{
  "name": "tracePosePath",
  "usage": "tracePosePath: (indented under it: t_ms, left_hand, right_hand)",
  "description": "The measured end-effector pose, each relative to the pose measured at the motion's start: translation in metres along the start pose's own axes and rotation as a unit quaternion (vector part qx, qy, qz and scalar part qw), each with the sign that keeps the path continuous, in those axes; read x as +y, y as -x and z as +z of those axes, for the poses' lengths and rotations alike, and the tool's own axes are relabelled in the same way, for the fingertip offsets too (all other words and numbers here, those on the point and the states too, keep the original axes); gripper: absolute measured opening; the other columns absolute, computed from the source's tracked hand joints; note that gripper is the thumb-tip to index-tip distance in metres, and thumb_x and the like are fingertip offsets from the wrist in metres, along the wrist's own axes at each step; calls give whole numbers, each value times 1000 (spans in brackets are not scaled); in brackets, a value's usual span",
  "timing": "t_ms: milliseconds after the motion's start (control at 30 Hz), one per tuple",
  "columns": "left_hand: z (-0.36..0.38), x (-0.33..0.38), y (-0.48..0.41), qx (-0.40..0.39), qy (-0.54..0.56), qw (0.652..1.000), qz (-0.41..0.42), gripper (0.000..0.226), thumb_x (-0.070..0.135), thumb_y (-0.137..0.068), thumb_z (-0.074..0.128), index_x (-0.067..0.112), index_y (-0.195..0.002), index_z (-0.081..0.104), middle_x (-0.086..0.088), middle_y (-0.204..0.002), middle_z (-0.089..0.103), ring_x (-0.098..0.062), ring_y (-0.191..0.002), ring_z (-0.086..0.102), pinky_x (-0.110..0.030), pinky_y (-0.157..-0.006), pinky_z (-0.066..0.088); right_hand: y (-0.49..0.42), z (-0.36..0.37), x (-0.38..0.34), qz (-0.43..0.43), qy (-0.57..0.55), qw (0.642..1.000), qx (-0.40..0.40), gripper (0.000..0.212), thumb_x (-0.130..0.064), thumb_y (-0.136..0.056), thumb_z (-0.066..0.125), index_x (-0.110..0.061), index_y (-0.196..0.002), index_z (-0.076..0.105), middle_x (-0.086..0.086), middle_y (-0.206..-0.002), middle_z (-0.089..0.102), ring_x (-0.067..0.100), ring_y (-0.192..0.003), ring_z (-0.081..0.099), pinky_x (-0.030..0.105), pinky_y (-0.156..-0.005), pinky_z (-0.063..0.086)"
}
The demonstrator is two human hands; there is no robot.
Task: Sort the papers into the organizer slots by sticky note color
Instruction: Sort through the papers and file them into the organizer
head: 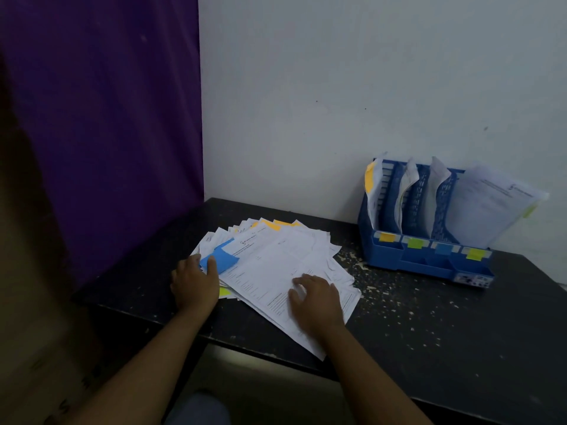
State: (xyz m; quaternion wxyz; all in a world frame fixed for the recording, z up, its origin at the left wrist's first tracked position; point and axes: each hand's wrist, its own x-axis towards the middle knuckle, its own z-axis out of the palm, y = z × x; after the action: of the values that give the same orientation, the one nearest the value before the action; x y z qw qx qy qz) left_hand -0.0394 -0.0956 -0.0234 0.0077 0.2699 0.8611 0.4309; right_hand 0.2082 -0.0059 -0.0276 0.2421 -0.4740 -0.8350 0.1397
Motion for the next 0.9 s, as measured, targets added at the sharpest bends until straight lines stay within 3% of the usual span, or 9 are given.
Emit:
tracePosePath:
  t_ms: [67, 200, 333, 500, 633, 800, 900]
  left_hand:
    - [2, -2, -4, -19, -34, 999, -5, 55, 53, -108, 43, 15, -146, 55, -14, -146, 56, -35, -134, 52, -54, -109, 46]
    - [5, -2, -5, -46, -99, 994, -8, 60, 48, -104, 56, 17, -154, 48, -13, -151, 49, -34, -139, 46, -51, -113, 42]
    - [7, 2, -6, -68, -176, 982, -10, 69, 59, -98, 59, 18, -152, 48, -14, -150, 47, -33, -137, 47, -49, -112, 43]
    - [6, 2, -8, -44, -118, 992, -13, 54, 47, -100, 65, 27, -149, 55, -11, -148, 51, -33, -135, 49, -50, -111, 43]
    - [6, 0, -9, -53, -146, 988, -4, 57, 51, -101, 61, 26, -151, 53, -8, -149, 52, -33, -137, 48, -51, -112, 42]
    - [7, -1, -9, -30, -86, 996, -6, 40, 52, -97, 67, 25, -127, 69, -3, -130, 67, -31, -127, 55, -48, -107, 40]
    - [6, -2, -7, -11, 12, 1000, -22, 22, 44, -95, 74, 27, -107, 72, 4, -105, 74, -24, -108, 66, -46, -104, 46]
  right_hand:
    - [0, -2, -3, 1, -8, 1000, 24, 31, -38, -100, 54, -30, -124, 72, -13, -133, 68, 13, -130, 55, 45, -119, 32]
    - [1, -3, -4, 19, -18, 998, 51, 30, -30, -93, 53, -29, -111, 77, -14, -114, 74, 13, -115, 64, 44, -110, 43]
    - [1, -4, -5, 20, -16, 998, 54, 30, -28, -92, 55, -28, -110, 78, -13, -112, 75, 14, -112, 64, 43, -108, 45]
    - [1, -3, -2, 19, -25, 998, 59, 29, -25, -90, 56, -28, -108, 79, -10, -110, 75, 16, -111, 63, 43, -106, 46]
    - [1, -2, 0, 26, -17, 997, 67, 29, -27, -90, 56, -29, -108, 78, -8, -107, 76, 17, -110, 63, 41, -103, 45]
    - [2, -3, 1, 67, 27, 991, 111, 28, -28, -94, 52, -29, -108, 75, -5, -88, 73, 18, -93, 62, 41, -97, 41]
    - [4, -4, -1, 83, 37, 987, 132, 30, -24, -94, 50, -31, -111, 73, -4, -83, 70, 17, -91, 59, 42, -98, 38]
